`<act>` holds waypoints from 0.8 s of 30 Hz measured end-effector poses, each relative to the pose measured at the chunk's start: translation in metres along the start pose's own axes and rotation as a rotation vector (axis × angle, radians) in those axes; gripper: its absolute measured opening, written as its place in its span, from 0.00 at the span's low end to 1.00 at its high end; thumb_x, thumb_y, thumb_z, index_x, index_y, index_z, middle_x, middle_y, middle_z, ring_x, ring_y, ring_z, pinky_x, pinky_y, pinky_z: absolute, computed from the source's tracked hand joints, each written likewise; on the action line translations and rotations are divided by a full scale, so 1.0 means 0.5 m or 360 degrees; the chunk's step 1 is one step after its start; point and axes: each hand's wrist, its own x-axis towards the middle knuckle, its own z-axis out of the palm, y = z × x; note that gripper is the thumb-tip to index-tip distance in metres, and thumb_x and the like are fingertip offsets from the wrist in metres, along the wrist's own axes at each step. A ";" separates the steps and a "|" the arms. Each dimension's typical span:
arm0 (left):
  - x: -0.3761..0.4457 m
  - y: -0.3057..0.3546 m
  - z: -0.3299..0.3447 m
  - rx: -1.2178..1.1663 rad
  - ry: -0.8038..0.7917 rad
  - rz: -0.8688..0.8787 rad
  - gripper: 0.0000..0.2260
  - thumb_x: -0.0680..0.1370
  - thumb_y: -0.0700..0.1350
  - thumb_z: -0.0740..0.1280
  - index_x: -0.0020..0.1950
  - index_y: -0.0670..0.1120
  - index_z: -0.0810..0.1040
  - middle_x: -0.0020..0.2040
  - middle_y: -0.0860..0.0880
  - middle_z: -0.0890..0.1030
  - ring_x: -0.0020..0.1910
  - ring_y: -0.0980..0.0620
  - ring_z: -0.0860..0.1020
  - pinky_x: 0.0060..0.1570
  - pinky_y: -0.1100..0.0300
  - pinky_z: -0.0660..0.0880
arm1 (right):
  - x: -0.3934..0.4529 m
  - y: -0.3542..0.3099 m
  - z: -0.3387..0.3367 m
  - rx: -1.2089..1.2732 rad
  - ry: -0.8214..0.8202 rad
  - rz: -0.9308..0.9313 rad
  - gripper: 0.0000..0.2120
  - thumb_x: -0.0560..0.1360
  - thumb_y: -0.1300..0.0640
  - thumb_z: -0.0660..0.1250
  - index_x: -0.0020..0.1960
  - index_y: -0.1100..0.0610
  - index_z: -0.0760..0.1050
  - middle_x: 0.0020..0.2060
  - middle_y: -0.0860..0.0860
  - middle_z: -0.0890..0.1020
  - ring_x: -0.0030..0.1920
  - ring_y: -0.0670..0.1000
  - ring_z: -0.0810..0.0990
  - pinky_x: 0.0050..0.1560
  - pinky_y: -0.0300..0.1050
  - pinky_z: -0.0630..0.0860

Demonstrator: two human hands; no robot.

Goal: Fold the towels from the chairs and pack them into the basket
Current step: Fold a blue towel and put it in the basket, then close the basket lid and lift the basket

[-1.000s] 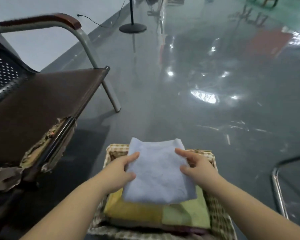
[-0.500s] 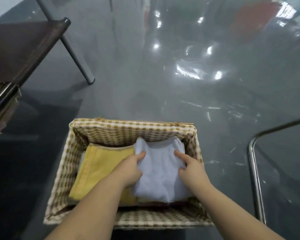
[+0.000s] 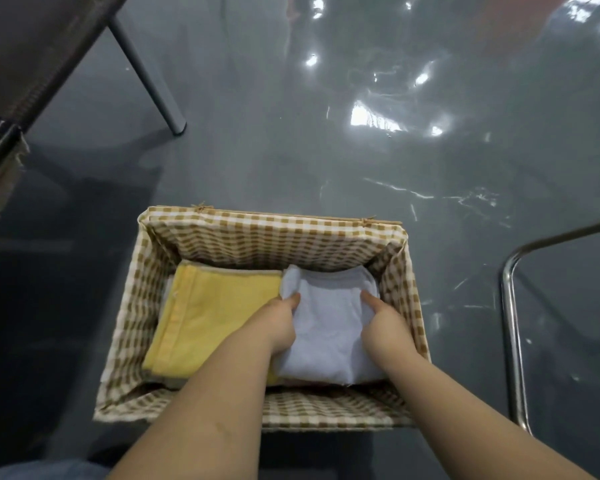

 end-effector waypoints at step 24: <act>-0.056 -0.132 -0.314 -0.0225 0.0920 -0.0510 0.26 0.80 0.59 0.55 0.76 0.49 0.60 0.74 0.41 0.61 0.72 0.39 0.62 0.69 0.48 0.60 | 0.158 -0.178 -0.139 -0.0327 0.0280 0.0030 0.32 0.75 0.35 0.59 0.68 0.57 0.70 0.66 0.59 0.73 0.66 0.61 0.70 0.66 0.53 0.67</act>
